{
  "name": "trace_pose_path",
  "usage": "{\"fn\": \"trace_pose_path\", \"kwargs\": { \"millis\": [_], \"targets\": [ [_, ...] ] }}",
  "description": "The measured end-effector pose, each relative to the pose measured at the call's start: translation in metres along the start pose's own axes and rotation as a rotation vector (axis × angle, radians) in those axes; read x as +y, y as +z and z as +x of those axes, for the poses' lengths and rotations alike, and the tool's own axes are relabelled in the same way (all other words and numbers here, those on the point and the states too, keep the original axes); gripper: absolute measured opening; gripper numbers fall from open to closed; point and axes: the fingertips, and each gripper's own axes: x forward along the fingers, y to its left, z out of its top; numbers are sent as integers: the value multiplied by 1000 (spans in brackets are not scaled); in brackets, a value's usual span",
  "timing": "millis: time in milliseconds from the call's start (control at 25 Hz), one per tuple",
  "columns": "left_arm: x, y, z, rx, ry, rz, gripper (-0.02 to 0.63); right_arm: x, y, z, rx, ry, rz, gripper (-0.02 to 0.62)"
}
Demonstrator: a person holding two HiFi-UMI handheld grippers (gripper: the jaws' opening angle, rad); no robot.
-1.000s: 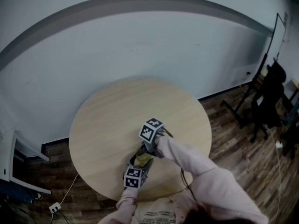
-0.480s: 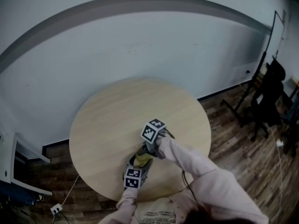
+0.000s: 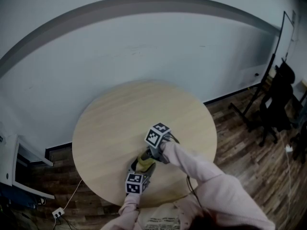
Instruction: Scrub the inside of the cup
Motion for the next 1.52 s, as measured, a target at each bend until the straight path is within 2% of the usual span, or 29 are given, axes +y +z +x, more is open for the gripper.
{"fn": "trace_pose_path", "kwargs": {
  "millis": [320, 640, 760, 880, 1040, 1160, 1360, 1520],
  "targets": [
    [3, 7, -12, -31, 40, -26, 374, 1, -3, -1, 25, 8, -26, 27],
    [2, 20, -37, -78, 67, -66, 373, 6, -3, -10, 4, 59, -66, 28],
    [4, 26, -45, -100, 89, -79, 358, 9, -6, -15, -7, 82, -85, 28],
    [7, 32, -51, -117, 116, -90, 312, 11, -7, -22, -27, 91, -130, 28],
    [10, 33, -60, -109, 145, -104, 238, 17, -7, -31, -99, 131, -179, 28],
    [10, 37, -67, -113, 168, -99, 183, 21, -5, -41, -190, 156, -214, 28],
    [11, 46, -78, -113, 200, -86, 123, 26, -10, -54, -310, 195, -237, 28],
    [9, 51, -85, -106, 205, -85, 77, 33, -11, -62, -440, 213, -310, 28]
  ]
}}
